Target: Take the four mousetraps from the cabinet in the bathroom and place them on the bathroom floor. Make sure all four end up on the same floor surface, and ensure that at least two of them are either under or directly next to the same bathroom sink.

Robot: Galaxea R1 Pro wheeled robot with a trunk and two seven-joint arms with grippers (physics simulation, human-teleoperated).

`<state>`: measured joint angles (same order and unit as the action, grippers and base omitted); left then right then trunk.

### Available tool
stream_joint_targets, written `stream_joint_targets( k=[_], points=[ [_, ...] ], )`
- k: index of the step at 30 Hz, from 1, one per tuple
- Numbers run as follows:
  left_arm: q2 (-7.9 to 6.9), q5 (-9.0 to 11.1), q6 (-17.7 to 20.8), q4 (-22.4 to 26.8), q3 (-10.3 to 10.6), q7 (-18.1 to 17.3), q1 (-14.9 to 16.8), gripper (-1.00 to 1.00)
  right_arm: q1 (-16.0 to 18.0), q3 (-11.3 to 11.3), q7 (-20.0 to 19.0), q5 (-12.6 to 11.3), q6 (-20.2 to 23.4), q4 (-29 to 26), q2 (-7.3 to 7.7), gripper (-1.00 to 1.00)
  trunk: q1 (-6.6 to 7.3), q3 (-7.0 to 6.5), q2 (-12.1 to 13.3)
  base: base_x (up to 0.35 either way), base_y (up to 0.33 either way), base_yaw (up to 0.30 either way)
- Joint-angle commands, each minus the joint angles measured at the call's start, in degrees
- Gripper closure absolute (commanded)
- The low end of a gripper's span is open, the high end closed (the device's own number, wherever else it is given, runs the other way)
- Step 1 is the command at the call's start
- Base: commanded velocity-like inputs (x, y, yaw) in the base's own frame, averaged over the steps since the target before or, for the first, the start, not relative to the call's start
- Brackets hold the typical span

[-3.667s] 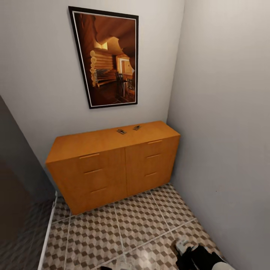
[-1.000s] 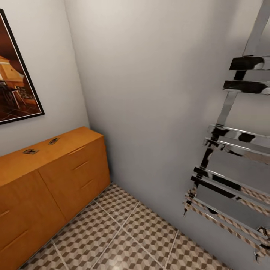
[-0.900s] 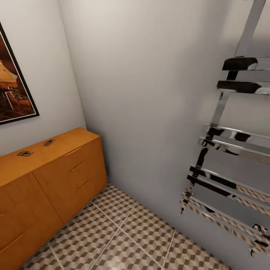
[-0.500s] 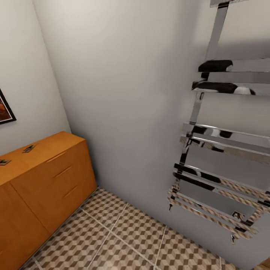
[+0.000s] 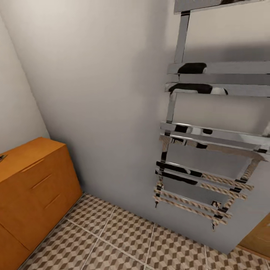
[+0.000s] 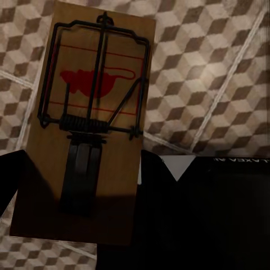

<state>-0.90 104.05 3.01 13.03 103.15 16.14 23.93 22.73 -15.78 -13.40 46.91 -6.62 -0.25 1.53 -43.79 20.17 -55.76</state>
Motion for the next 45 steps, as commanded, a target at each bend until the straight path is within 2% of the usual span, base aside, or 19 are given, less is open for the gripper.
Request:
stream_joint_targets(
  k=[1, 45],
  points=[
    [-0.07, -0.17, 0.16, 0.24, 0.21, 0.41, 0.1, 1.0, 0.02, -0.48, -0.4, 0.29, -0.07, -0.02, 0.03, 1.0, -0.01, 0.03, -0.05, 0.0, 0.0, -0.286],
    [0.04, -0.17, 0.16, 0.24, 0.21, 0.4, 0.1, 1.0, -0.03, -0.48, -0.4, 0.29, -0.14, -0.02, 0.05, 1.0, -0.01, -1.77, -0.05, 0.0, 0.0, -0.286]
  ],
)
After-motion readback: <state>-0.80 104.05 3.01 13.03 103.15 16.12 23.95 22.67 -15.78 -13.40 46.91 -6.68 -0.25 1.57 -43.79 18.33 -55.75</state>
